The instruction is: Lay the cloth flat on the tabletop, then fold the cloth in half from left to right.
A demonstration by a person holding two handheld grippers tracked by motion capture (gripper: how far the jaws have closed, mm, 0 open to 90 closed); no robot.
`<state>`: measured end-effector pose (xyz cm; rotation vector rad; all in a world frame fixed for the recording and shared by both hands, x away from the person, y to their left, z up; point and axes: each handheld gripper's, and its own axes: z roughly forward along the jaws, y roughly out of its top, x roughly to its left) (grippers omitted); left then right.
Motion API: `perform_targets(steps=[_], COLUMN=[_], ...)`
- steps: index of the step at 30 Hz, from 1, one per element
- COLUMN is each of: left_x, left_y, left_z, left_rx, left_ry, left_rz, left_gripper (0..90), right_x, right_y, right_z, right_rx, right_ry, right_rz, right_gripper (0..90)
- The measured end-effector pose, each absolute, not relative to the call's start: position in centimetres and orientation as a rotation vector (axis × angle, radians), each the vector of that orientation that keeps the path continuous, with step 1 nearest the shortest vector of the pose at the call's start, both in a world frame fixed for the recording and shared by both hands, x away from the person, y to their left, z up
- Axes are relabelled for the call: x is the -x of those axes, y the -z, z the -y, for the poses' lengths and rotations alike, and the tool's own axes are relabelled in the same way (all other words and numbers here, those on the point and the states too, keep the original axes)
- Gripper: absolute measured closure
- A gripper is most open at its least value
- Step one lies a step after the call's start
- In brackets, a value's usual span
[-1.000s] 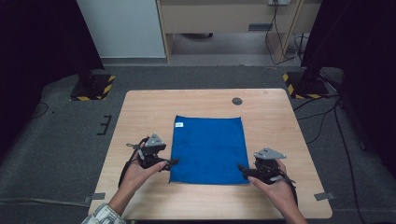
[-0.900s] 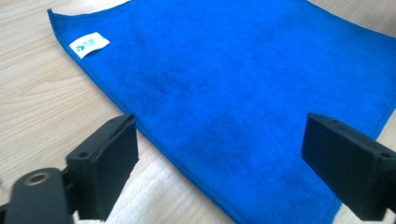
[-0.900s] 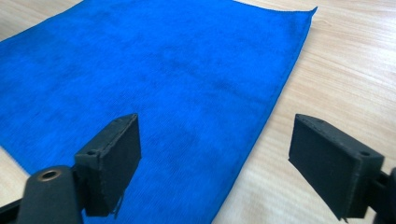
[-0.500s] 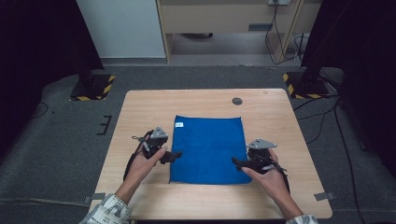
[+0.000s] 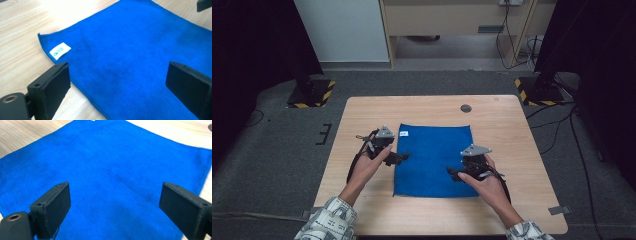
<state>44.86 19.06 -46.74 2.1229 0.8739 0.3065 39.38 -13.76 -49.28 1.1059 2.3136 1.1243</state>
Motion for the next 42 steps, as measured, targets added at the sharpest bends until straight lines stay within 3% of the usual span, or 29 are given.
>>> perform_targets(steps=[10,27,42], left_x=[-47.3,-48.1,-48.6], left_y=[46.2,45.3,43.5], left_z=[-18.4,-19.3,-20.8], left_rx=[-2.133,-2.116,-2.1], left_ry=[-0.331,-0.375,-0.409], left_rz=[-0.88,-0.914,-0.926], left_gripper=[5.8,5.4,5.5], right_x=[-40.1,-40.2,-38.6], right_y=[48.9,48.3,48.8], right_z=[9.9,5.2,0.6], right_rx=[-1.061,-0.997,-0.863], right_ry=[-1.139,-1.199,-1.222], right_rz=[-2.334,-2.389,-2.491], right_gripper=[15.2,27.0,57.8])
